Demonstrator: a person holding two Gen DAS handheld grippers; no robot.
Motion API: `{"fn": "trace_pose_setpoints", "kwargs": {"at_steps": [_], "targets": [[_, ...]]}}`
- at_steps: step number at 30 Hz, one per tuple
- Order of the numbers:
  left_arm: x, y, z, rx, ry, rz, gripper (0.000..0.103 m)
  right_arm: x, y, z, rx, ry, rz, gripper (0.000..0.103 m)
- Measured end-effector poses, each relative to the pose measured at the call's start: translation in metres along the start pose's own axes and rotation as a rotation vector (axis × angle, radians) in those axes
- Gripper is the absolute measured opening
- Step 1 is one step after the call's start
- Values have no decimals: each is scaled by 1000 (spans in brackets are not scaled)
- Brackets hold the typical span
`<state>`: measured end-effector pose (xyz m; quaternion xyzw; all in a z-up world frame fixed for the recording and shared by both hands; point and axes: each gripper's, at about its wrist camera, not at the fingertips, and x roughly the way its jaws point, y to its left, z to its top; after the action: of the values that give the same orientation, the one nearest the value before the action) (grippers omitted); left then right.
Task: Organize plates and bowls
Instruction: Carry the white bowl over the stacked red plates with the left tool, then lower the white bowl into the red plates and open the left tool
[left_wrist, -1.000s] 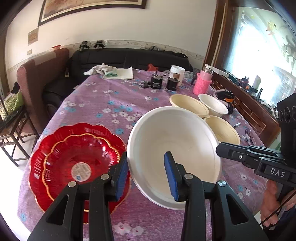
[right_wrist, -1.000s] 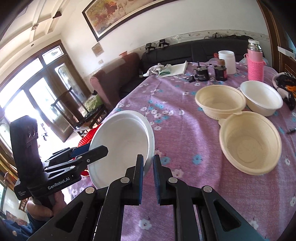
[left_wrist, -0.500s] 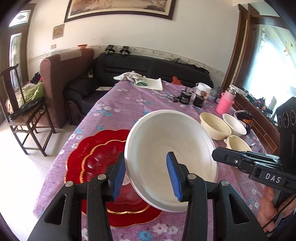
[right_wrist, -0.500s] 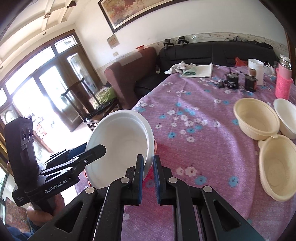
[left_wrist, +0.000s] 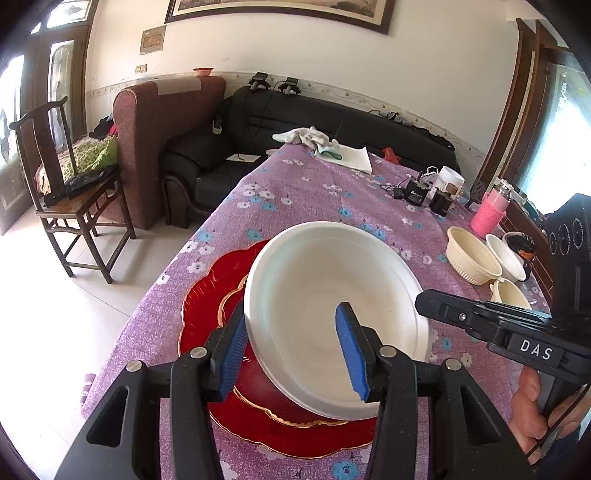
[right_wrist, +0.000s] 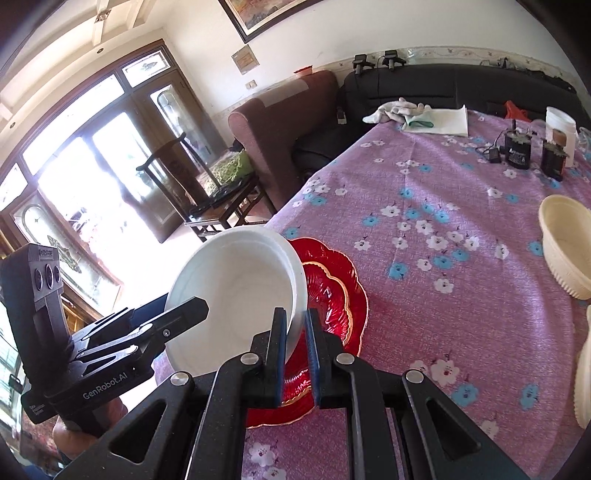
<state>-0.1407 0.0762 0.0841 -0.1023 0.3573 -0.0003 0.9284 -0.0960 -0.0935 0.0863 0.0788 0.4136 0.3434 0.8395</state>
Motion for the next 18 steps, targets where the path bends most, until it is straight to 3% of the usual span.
{"fn": "trace_pose_setpoints", "kwargs": {"at_steps": [18], "targets": [[30,8,-11,-19,91,40,46,28,-16,-9,16,82,20,12]]}}
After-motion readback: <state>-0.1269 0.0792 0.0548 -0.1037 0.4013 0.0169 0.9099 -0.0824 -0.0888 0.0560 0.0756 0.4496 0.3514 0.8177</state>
